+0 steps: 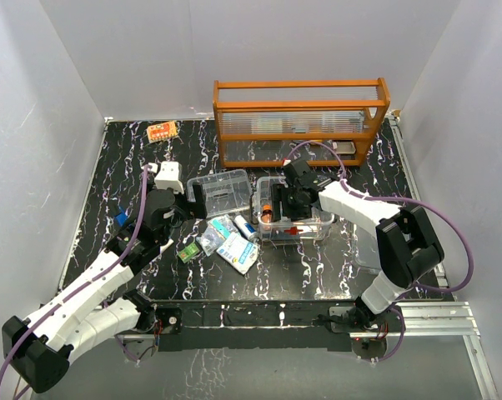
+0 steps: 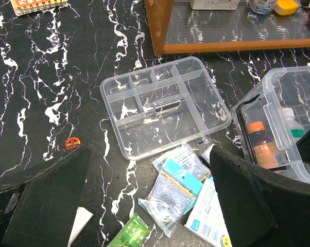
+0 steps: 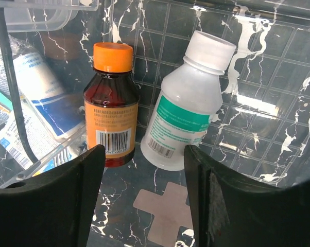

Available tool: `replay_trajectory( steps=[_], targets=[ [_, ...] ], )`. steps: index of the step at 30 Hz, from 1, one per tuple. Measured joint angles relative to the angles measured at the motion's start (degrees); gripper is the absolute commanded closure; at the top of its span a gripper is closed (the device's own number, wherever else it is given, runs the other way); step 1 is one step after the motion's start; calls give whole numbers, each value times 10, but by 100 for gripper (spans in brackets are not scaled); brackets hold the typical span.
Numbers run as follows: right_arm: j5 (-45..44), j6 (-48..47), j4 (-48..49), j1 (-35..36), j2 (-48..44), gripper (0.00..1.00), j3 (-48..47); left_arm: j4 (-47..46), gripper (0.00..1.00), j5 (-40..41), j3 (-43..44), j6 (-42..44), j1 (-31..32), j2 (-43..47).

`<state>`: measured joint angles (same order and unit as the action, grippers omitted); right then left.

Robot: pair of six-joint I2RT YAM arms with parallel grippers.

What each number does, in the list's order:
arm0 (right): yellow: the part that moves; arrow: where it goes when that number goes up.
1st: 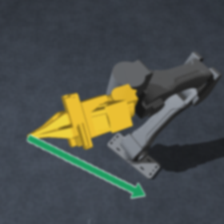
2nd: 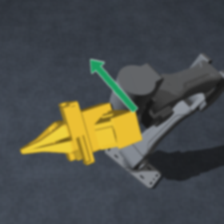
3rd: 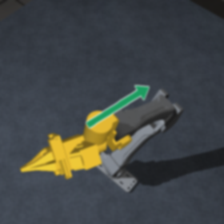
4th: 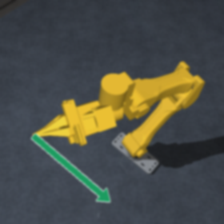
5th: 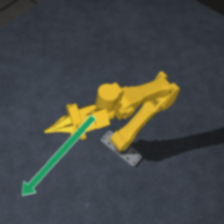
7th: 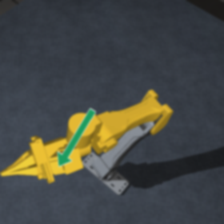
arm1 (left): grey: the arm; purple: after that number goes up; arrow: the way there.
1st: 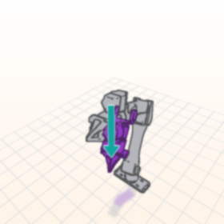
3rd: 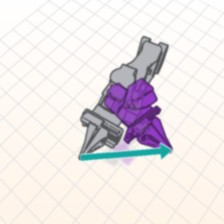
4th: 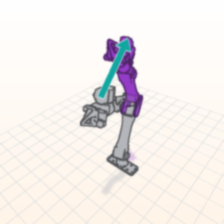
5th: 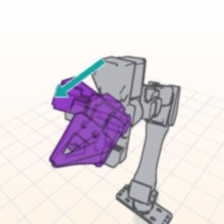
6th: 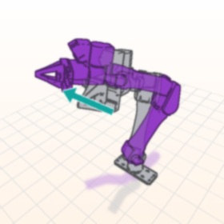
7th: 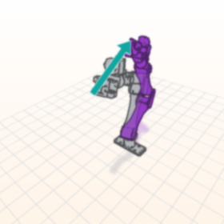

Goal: Organize the medicine kit

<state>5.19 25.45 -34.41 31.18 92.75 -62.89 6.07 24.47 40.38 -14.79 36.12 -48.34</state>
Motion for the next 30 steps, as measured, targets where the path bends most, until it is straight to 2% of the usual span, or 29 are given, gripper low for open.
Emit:
replay_trajectory(
  steps=[5, 15, 24, 30],
  targets=[
    [-3, 1, 3, -2, 4, 51, 0, 0, 1, -3, 0, 0, 0, 0],
    [-53, 8, 12, -2, 4, 49, 0, 0, 1, -3, 0, 0, 0, -2],
    [-68, 16, 44, -2, 26, 66, 0, 0, 1, -3, 0, 0, 0, -6],
    [-53, 15, 63, -4, 29, 71, 5, 0, 1, -3, 0, 0, 0, -7]
  ],
)
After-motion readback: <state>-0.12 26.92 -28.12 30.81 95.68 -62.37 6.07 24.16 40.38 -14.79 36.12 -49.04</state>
